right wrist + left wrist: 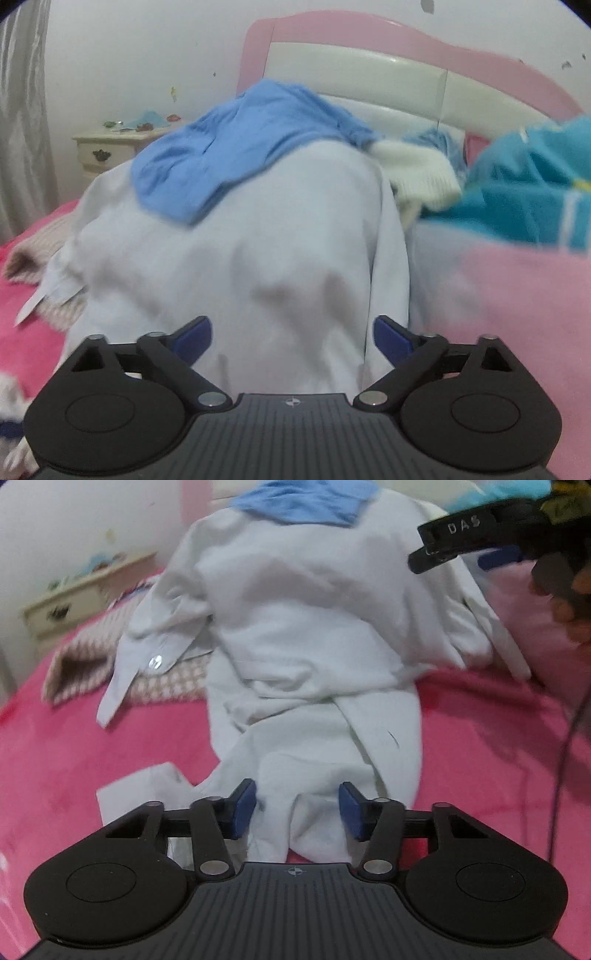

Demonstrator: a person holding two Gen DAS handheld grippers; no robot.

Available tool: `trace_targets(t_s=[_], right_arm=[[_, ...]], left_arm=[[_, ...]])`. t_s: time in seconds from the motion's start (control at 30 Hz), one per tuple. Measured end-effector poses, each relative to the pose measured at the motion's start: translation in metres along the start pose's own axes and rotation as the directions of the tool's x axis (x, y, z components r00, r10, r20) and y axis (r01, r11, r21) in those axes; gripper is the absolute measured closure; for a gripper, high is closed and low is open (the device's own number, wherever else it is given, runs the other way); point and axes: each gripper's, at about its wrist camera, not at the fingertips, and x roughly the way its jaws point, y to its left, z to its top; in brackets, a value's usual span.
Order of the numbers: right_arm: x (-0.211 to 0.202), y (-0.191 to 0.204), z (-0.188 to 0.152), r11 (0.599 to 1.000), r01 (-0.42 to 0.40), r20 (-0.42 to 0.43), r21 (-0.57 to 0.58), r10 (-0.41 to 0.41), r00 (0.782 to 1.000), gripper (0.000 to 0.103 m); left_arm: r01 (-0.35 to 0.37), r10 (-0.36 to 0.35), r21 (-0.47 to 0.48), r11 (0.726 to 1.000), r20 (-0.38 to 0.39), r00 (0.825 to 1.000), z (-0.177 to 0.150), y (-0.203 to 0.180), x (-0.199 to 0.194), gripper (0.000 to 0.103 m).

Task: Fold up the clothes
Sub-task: 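Grasp the white shirt with the left gripper while the right gripper grasps it too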

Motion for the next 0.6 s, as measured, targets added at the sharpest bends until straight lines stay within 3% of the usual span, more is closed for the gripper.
trace_targets(t_s=[0.1, 0.2, 0.27, 0.3, 0.37, 0.43, 0.47, 0.6], right_arm=[[0.031, -0.006, 0.012, 0.998, -0.017, -0.035, 0.054, 0.019, 0.999, 0.001], [0.051, -0.011, 0.005, 0.992, -0.029, -0.100, 0.126, 0.042, 0.994, 0.004], [0.055, -0.015, -0.002, 0.982, -0.065, -0.117, 0.178, 0.087, 0.989, 0.023], [0.054, -0.016, -0.006, 0.977, -0.084, -0.117, 0.196, 0.108, 0.987, 0.028], [0.045, -0.016, -0.009, 0.974, -0.096, -0.116, 0.205, 0.121, 0.986, 0.063], [0.035, -0.016, -0.013, 0.972, -0.114, -0.118, 0.204, 0.140, 0.983, 0.089], [0.029, -0.015, -0.014, 0.973, -0.129, -0.120, 0.192, 0.154, 0.981, 0.097], [0.004, -0.010, -0.017, 0.967, -0.209, -0.123, 0.143, 0.227, 0.966, 0.098]], left_arm=[[-0.001, 0.000, -0.052, 0.999, -0.011, 1.000, 0.004, 0.008, 0.001, 0.087], [-0.007, 0.006, -0.080, 0.997, -0.015, 1.000, 0.007, 0.012, 0.000, 0.095], [-0.012, 0.010, -0.095, 0.995, -0.016, 1.000, 0.008, 0.014, -0.001, 0.097], [-0.014, 0.012, -0.102, 0.995, -0.017, 1.000, 0.008, 0.015, -0.001, 0.098], [-0.019, 0.017, -0.116, 0.993, -0.018, 1.000, 0.009, 0.016, -0.002, 0.099], [-0.024, 0.022, -0.130, 0.991, -0.017, 1.000, 0.010, 0.018, -0.003, 0.100], [-0.026, 0.025, -0.136, 0.990, -0.011, 1.000, 0.010, 0.018, -0.005, 0.101], [-0.020, 0.024, -0.151, 0.988, 0.025, 0.999, 0.011, 0.017, -0.019, 0.102]])
